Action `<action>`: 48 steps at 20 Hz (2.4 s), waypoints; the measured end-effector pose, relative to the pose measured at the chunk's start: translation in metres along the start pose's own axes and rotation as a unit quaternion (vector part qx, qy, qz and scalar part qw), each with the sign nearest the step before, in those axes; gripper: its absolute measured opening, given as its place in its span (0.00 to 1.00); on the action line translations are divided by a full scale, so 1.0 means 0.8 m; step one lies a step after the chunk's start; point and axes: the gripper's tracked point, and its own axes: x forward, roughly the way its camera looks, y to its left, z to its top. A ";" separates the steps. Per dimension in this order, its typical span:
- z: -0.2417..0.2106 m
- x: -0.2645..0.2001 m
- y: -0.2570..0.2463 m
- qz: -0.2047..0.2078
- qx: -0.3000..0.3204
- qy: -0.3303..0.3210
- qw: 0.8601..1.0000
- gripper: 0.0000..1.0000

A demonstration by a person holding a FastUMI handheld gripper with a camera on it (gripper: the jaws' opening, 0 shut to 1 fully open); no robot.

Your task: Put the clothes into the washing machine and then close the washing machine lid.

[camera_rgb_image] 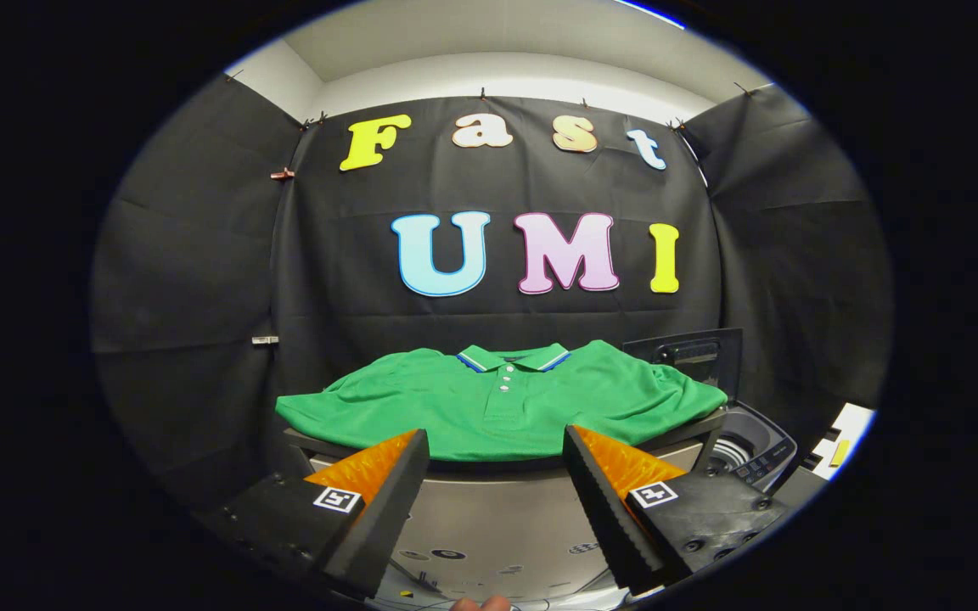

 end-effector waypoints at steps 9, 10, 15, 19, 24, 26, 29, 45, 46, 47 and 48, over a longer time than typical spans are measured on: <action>0.001 0.006 0.005 0.003 0.010 0.005 1.000 0.99; 0.003 0.008 0.005 0.002 0.010 0.004 1.000 0.99; 0.017 0.027 0.012 0.009 0.009 0.011 1.000 0.99; 0.043 0.058 0.018 0.012 -0.003 0.016 1.000 0.99; 0.079 0.114 0.014 0.007 -0.001 0.033 0.999 0.99; 0.088 0.135 0.012 0.005 0.008 0.045 0.999 0.99; 0.095 0.166 0.012 0.003 0.017 0.072 0.997 0.99; 0.001 0.241 -0.024 -0.013 0.017 0.336 0.942 0.99; -0.005 0.240 -0.026 -0.012 0.012 0.347 0.938 0.99; -0.013 0.237 -0.030 -0.014 0.004 0.360 0.933 0.99; -0.021 0.234 -0.033 -0.017 -0.004 0.372 0.928 0.99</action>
